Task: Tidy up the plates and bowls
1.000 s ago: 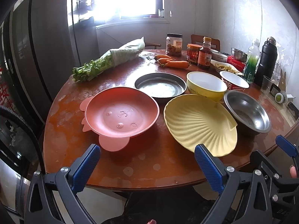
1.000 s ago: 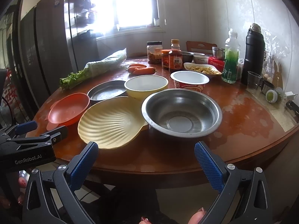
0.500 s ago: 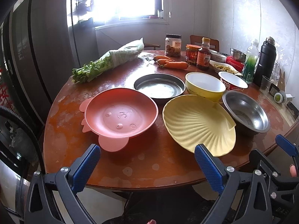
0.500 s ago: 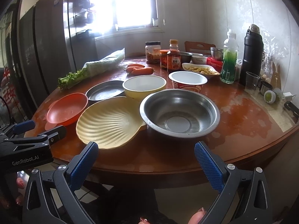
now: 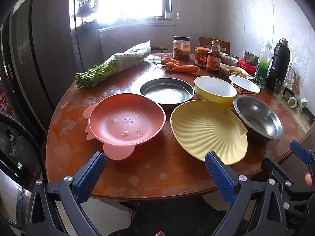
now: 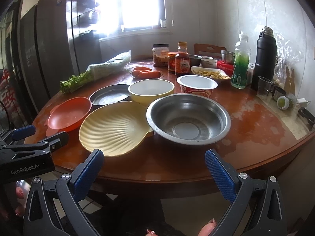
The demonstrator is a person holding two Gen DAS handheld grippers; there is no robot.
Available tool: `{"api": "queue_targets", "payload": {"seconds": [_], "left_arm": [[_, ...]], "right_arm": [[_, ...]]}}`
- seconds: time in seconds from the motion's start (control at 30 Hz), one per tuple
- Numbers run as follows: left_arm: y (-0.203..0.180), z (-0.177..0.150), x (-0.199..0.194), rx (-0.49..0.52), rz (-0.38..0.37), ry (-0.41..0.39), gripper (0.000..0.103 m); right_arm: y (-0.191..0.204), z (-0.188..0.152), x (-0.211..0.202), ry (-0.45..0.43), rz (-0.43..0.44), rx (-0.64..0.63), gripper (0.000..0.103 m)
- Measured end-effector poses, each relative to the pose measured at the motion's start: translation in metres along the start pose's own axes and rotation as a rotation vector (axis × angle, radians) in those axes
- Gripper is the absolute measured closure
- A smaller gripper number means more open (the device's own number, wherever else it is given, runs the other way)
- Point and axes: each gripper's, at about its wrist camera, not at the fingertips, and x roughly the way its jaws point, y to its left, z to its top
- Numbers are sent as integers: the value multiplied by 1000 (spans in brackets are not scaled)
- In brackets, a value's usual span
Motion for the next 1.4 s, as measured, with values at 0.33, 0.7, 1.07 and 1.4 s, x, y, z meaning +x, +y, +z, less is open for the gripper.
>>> {"api": "queue_targets", "payload": {"seconds": [0.33, 0.7, 1.07, 1.4], "left_arm": [[3, 2, -4, -13, -10, -8, 1], [48, 12, -6, -99, 7, -34, 1], [136, 19, 7, -210, 104, -14, 1], [159, 33, 40, -192, 66, 44, 1]], "right_arm": [[1, 3, -2, -14, 15, 6, 0], [31, 28, -1, -49, 93, -39, 0], [88, 62, 29, -6, 172, -112, 0], [134, 74, 76, 100, 232, -185, 0]]}}
